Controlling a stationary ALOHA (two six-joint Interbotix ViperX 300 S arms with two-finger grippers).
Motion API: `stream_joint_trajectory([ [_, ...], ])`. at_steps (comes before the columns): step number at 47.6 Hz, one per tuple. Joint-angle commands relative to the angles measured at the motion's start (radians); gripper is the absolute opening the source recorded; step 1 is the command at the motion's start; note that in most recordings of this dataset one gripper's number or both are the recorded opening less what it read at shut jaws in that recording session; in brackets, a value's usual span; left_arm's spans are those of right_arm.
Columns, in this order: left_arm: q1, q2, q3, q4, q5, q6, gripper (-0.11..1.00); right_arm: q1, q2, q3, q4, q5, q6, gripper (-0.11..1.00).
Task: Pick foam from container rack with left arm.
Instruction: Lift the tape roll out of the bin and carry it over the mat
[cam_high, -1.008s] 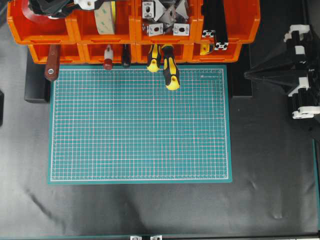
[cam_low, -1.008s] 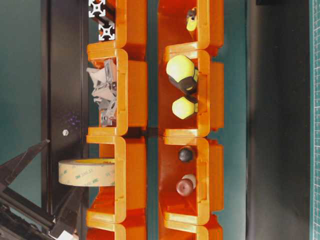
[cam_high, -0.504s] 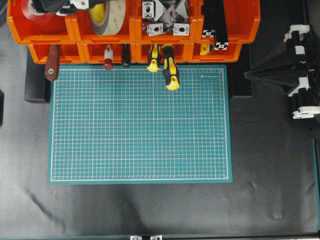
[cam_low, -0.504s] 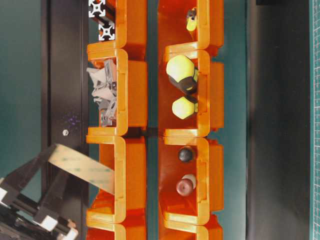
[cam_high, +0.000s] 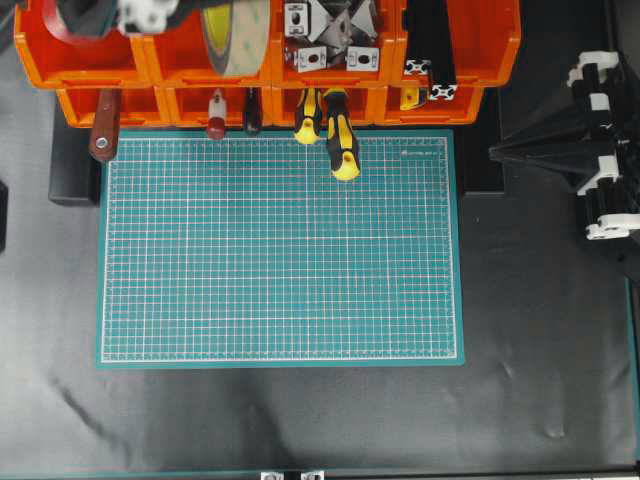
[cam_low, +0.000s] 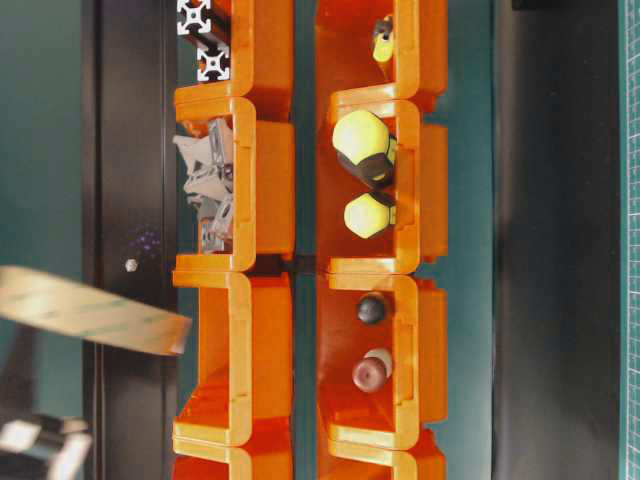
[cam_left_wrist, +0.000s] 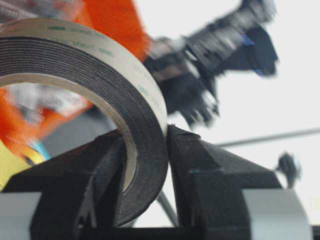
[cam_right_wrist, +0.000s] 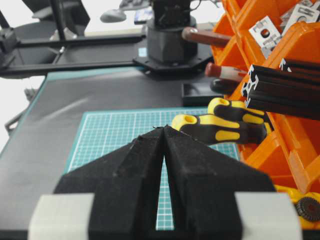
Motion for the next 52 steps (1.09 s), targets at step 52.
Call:
stream_joint_trajectory([
  [52, -0.400, 0.321, -0.141, 0.018, 0.626, 0.943, 0.24, 0.002, -0.040, -0.025, 0.005, -0.009, 0.006, 0.00],
])
